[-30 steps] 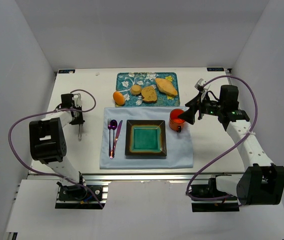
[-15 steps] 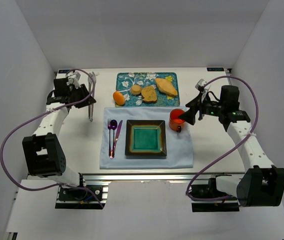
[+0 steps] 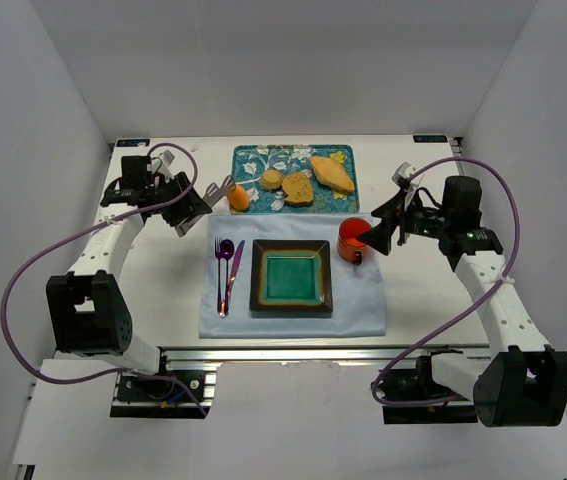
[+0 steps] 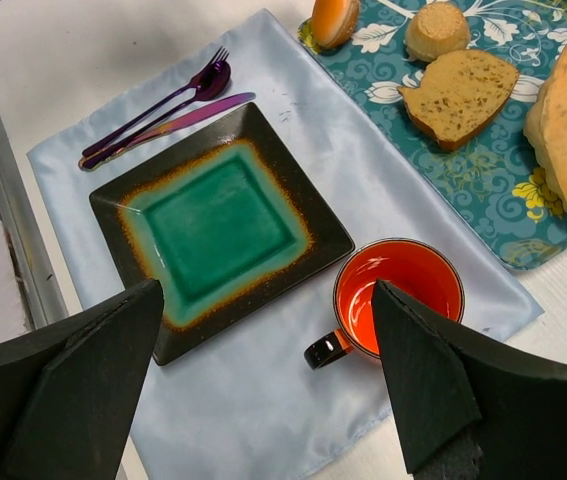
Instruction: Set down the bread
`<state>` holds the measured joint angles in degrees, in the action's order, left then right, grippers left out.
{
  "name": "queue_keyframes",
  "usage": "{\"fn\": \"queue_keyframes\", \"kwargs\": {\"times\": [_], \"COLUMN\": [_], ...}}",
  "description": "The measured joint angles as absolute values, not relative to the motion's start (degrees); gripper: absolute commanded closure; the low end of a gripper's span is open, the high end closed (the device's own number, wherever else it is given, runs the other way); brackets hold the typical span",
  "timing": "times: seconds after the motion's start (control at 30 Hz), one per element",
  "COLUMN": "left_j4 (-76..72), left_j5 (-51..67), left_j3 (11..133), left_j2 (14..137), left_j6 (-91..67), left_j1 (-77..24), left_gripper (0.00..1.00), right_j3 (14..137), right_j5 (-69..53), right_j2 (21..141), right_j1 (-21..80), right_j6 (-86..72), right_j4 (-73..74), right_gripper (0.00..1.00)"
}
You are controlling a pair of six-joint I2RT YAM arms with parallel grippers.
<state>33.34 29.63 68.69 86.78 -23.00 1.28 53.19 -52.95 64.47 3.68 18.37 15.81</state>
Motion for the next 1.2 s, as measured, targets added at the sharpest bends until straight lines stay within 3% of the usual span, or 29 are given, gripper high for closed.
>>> {"fn": "queue_keyframes", "kwargs": {"times": [0.33, 0.7, 1.2], "left_j4": [36.05, 38.65, 40.45], "left_j5": [26.72, 25.78, 26.37], "left_j3": [71.09, 80.53, 81.89], "left_j2": [87.59, 98.83, 100.68], "left_j6": [-23.83, -24.45, -23.94], "left_j1": [-0.62, -1.52, -1.52], "left_gripper": [0.4, 0.37, 0.37], "right_j3": [51.59, 50.48, 49.91], "right_j5": [-53.34, -53.34, -53.36], "right_j2": [63.57, 62.61, 62.48], "right_j1": [3.44, 3.33, 2.96], "right_j6": [18.17, 18.17, 17.72], "right_j4": [15.09, 14.85, 14.46], "right_gripper": [0.11, 0.11, 0.11]}}
